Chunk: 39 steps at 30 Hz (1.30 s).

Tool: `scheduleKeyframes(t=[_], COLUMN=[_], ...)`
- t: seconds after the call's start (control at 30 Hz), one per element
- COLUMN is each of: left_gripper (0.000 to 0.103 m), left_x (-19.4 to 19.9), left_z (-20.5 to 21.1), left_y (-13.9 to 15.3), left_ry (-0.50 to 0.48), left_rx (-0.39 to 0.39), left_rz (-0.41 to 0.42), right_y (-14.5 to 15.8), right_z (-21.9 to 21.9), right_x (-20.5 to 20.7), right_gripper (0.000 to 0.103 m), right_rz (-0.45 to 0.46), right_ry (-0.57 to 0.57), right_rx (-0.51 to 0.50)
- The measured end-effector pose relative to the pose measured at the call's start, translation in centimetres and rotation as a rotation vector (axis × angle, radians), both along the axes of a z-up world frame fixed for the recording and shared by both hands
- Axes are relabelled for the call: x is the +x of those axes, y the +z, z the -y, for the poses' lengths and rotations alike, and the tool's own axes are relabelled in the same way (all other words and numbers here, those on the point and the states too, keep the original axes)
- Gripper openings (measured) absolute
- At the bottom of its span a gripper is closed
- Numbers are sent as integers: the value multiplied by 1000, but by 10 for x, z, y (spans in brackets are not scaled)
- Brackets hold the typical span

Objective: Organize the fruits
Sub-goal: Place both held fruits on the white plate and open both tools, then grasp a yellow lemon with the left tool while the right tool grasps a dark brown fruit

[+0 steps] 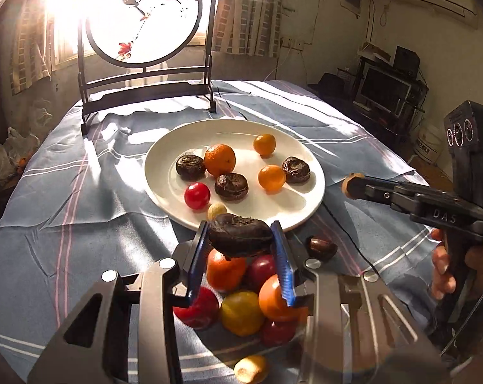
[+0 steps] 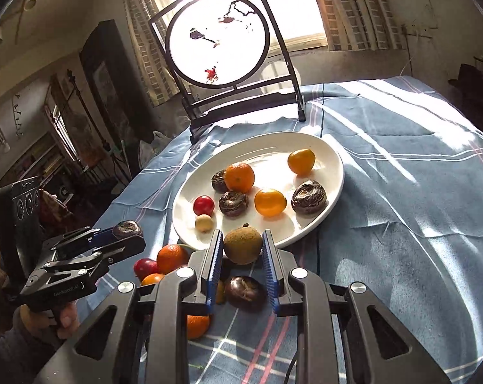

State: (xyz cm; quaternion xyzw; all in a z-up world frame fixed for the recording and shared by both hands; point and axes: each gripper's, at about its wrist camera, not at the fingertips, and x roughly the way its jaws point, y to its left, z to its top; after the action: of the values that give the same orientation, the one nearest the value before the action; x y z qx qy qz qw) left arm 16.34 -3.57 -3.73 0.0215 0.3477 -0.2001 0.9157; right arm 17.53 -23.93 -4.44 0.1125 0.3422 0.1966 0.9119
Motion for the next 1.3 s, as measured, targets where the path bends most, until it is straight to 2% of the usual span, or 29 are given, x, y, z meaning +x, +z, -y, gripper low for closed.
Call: scheduleKeyframes(t=[0.2, 0.27, 0.33, 0.4, 0.43, 0.53, 0.7, 0.9, 0.97, 1.03, 1.1, 1.2, 1.27, 1.3], left_gripper=[38, 38, 40, 66, 72, 73, 73, 73, 72, 53, 44, 43, 43, 37], left_x=[54, 62, 59, 48, 41, 14, -52, -106, -109, -105, -98, -84, -82, -84], left_z=[38, 41, 34, 25, 22, 14, 3, -19, -23, -25, -23, -18, -16, -15], left_y=[-19, -26, -24, -16, -11, 0, 0, -27, -36, -45, -53, -68, -71, -71], left_ry=[-39, -31, -20, -4, 4, -11, -65, -77, -67, -64, -73, -66, -57, -52], left_rx=[50, 68, 43, 26, 23, 24, 69, 107, 118, 114, 104, 111, 108, 110], left_rz=[-88, -112, -116, -86, -62, -26, 22, -15, -28, -56, -68, -96, -84, -78], right_y=[-10, -10, -6, -2, 0, -1, -17, -30, -31, -31, -33, -34, -33, -32], right_z=[-9, -8, -5, -2, 0, 5, 13, 13, 11, 7, 3, -1, -1, -2], right_x=[35, 35, 28, 17, 11, -10, -41, -69, -76, -82, -86, -88, -86, -84], right_gripper=[25, 27, 27, 27, 27, 27, 27, 28, 28, 28, 28, 28, 28, 28], right_rz=[-29, -28, -15, 5, 13, 20, -16, -39, -38, -37, -41, -45, -50, -50], right_ry=[-14, -19, -18, -15, -15, -16, -22, -9, -2, 8, 17, 20, 16, 16], right_rx=[-23, -24, -23, -27, -25, -13, -8, 2, 7, 5, -11, -31, -40, -45])
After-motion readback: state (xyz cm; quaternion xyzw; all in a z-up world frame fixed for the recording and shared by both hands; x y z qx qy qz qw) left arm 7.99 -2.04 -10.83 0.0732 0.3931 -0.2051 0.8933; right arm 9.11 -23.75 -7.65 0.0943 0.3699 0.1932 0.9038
